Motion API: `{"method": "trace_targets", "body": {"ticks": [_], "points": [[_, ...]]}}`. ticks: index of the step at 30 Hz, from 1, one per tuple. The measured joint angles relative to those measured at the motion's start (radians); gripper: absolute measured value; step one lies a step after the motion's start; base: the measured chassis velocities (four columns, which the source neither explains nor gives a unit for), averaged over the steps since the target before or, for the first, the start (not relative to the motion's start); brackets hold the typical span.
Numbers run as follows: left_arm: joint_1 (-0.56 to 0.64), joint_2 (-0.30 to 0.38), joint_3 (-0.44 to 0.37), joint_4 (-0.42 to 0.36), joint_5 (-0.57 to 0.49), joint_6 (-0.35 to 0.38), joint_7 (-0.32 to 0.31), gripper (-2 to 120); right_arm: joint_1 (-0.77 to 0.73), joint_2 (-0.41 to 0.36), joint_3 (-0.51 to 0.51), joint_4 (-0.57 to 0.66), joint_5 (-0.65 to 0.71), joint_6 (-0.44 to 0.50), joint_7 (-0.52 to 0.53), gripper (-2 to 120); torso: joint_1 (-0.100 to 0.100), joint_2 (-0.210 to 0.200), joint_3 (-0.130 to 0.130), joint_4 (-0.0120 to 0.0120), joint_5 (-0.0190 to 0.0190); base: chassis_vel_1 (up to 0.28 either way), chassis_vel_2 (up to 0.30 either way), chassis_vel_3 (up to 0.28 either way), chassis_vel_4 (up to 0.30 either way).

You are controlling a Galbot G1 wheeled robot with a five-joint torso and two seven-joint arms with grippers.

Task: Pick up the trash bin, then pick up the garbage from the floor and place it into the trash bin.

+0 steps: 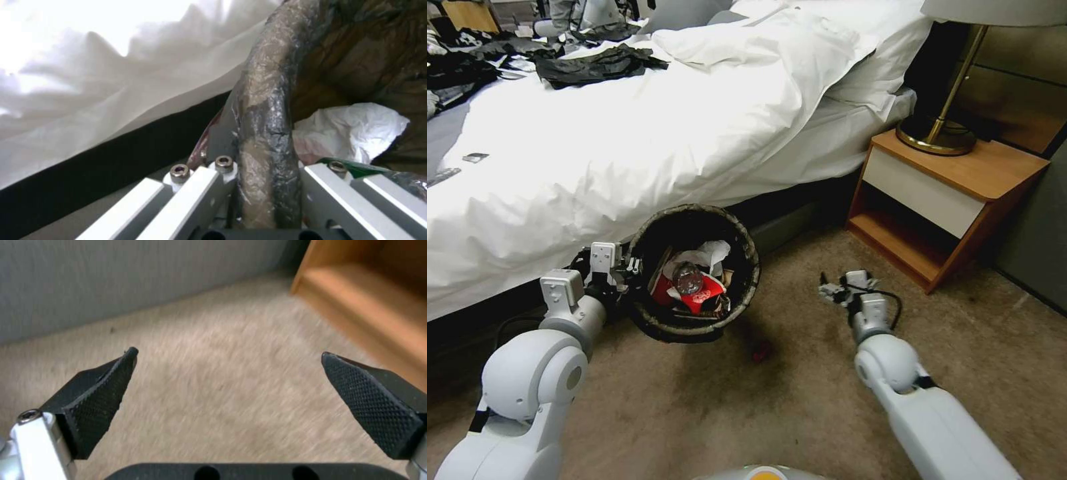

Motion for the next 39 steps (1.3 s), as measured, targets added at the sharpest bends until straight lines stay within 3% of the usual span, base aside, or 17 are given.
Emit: {"method": "trace_targets", "body": {"ticks": [12,23,39], "points": [[-0.015,-0.003,0.013,0.021,0.004,0.000,0.000,1,0.047,0.071,-0.110,-0.143,0.081,-0.027,0.001,100,0.000,0.000,0.000,-0.0001,-0.0001,0.000,0.000,0.000,0.000],[-0.020,-0.005,0.013,0.034,0.008,0.000,0.000,1,0.069,0.110,-0.202,-0.174,0.132,-0.070,0.038,100,0.000,0.000,0.000,-0.0001,-0.0002,0.000,0.000,0.000,0.000],[-0.020,-0.016,0.022,0.042,0.015,0.000,0.003,1,0.065,0.144,-0.235,-0.249,0.147,-0.074,0.043,100,0.000,0.000,0.000,-0.0002,0.0000,0.000,0.000,0.000,0.000]]}}
